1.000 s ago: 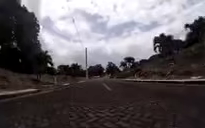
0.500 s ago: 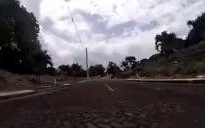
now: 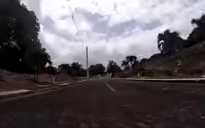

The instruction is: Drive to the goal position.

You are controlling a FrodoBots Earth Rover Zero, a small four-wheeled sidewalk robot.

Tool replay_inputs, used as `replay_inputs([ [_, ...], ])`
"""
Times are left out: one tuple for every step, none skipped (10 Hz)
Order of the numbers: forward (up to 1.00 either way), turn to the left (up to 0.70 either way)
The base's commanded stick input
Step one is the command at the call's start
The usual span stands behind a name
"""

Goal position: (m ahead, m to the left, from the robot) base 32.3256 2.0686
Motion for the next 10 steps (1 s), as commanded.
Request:
replay_inputs([
  [0.70, 0.00],
  [0.70, 0.00],
  [0.70, 0.00],
  [0.70, 0.00],
  [0.70, 0.00],
  [0.70, 0.00],
  [0.70, 0.00],
  [0.70, 0.00],
  [0.70, -0.06],
  [0.70, -0.17],
])
